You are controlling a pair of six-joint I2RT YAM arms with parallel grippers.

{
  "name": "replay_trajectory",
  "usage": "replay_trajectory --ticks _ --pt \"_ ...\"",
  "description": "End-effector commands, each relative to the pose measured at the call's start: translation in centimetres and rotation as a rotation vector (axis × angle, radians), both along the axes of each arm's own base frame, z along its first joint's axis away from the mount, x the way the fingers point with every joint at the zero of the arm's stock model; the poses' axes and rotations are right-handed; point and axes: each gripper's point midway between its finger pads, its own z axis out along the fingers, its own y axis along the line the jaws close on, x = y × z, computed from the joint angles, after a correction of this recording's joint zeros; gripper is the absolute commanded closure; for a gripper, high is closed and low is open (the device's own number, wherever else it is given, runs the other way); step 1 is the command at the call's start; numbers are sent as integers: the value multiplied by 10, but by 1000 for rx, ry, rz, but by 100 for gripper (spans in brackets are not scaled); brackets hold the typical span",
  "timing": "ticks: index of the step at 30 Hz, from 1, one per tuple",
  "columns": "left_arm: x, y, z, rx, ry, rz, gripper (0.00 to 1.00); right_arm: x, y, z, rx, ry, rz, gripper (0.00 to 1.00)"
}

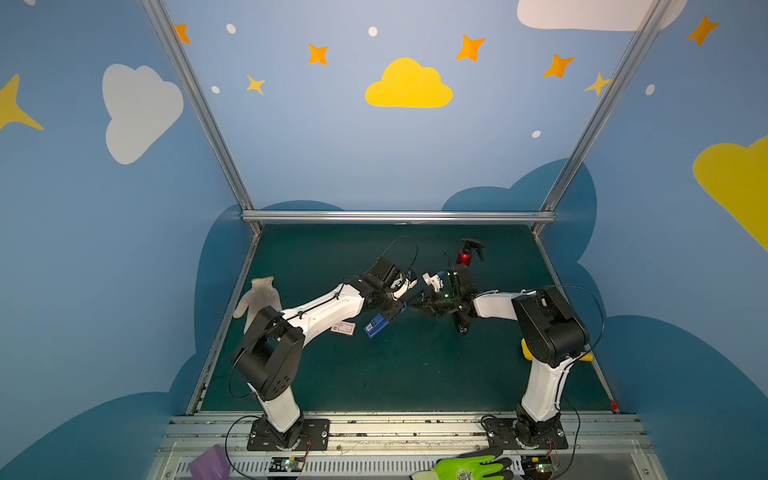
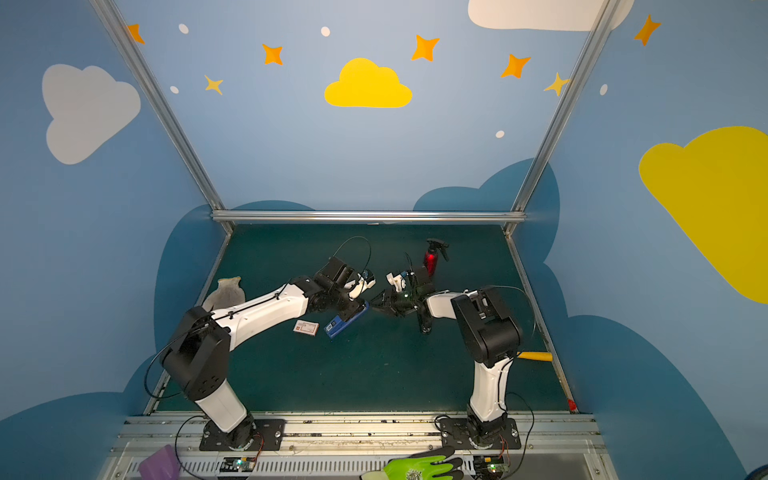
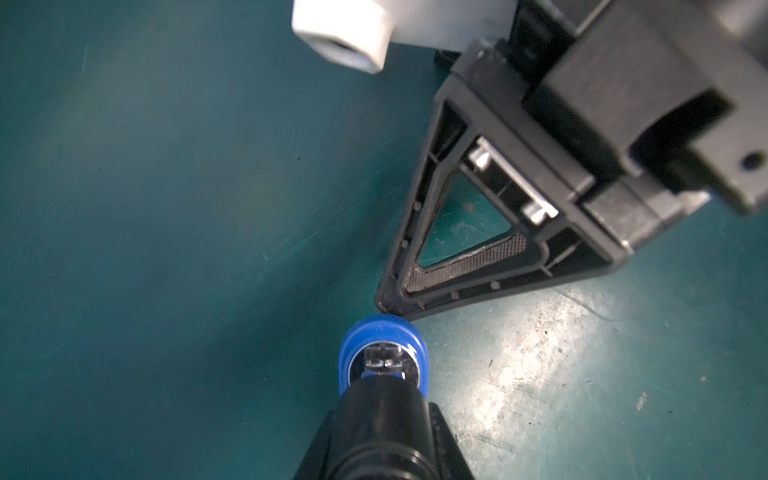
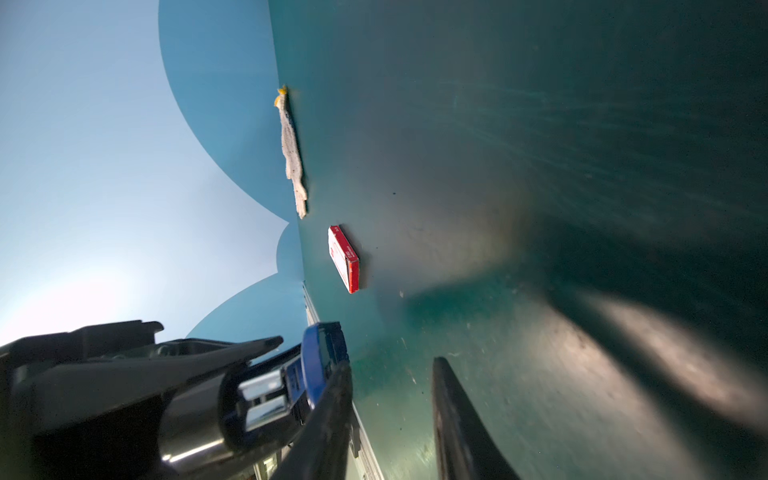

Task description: Load the staples into the stapler

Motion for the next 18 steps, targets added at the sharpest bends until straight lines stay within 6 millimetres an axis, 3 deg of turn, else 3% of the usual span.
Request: replay_trajectory --ticks 1,12,18 --pt "5 -3 18 -46 -39 1 96 3 13 12 68 -12 26 67" --pt "5 6 12 -29 -17 17 96 12 6 15 64 -18 -21 65" --pt "6 6 12 -36 -18 19 96 10 13 20 98 -23 7 66"
